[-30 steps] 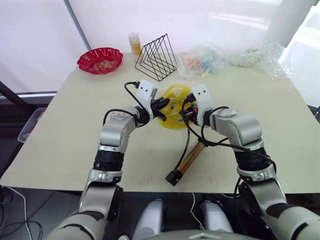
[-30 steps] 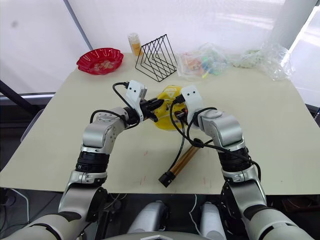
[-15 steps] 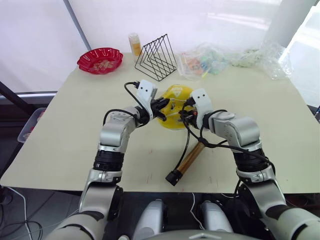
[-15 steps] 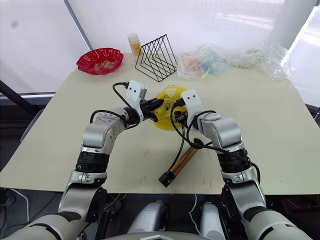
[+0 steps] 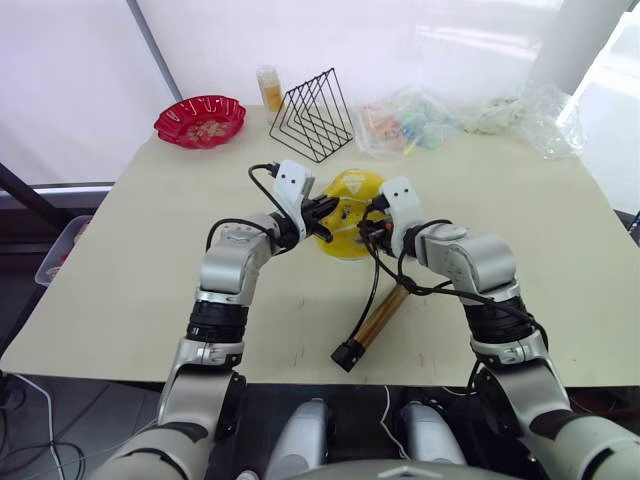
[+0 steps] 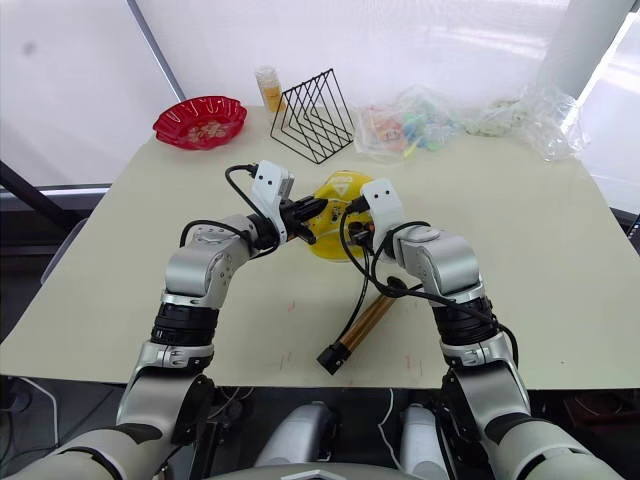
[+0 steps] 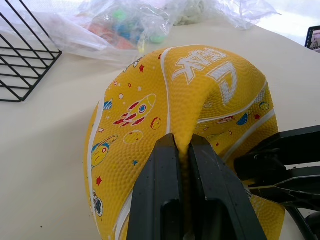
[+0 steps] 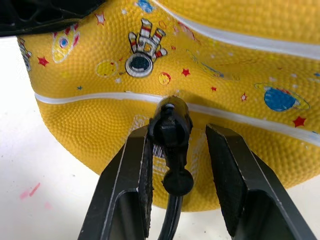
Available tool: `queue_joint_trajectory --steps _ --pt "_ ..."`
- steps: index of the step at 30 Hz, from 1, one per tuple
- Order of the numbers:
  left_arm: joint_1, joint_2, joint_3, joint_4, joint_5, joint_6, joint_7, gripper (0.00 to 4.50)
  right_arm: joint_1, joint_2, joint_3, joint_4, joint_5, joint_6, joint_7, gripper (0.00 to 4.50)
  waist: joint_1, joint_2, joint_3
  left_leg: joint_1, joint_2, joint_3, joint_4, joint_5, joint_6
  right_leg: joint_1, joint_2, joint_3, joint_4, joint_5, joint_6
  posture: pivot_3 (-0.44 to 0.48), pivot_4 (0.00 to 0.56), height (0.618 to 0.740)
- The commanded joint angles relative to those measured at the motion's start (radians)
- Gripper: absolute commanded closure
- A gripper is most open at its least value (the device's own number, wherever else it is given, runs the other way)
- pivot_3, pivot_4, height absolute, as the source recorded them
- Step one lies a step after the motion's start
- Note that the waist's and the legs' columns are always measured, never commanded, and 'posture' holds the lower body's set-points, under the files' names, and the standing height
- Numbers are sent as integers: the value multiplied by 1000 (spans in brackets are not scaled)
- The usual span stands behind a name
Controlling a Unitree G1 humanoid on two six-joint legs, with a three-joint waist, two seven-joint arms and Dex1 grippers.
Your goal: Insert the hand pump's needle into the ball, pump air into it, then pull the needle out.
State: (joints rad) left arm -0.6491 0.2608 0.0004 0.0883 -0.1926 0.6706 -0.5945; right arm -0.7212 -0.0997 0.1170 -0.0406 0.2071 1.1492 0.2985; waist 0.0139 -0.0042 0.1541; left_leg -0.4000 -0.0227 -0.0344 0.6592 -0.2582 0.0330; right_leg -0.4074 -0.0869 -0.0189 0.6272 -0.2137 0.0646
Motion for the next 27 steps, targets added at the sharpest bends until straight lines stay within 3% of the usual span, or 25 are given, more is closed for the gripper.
queue_joint_trajectory --steps 1,13,16,24,27 --pt "35 -11 -54 36 -5 40 -9 4500 -13 5 -16 -27 14 -27 1 2792 0 0 0 0 0 0 0 0 0 0 0 0 0 0 0 0 150 737" --pt "35 -10 -56 37 -6 39 -9 4500 -12 2 -11 -25 20 -36 3 2792 0 0 0 0 0 0 0 0 0 0 0 0 0 0 0 0 150 737" --pt "36 -10 -57 37 -6 38 -9 4500 -9 1 -8 -25 21 -33 3 4106 0 0 0 0 0 0 0 0 0 0 0 0 0 0 0 0 150 737" --pt "35 -11 -58 41 -5 36 -7 4500 -8 -15 12 -25 15 -35 10 4146 0 0 0 0 0 0 0 0 0 0 0 0 0 0 0 0 150 737" --pt "34 -13 -58 44 -6 34 -8 4500 -33 -80 111 -22 -22 -58 60 4146 0 0 0 0 0 0 0 0 0 0 0 0 0 0 0 0 150 737"
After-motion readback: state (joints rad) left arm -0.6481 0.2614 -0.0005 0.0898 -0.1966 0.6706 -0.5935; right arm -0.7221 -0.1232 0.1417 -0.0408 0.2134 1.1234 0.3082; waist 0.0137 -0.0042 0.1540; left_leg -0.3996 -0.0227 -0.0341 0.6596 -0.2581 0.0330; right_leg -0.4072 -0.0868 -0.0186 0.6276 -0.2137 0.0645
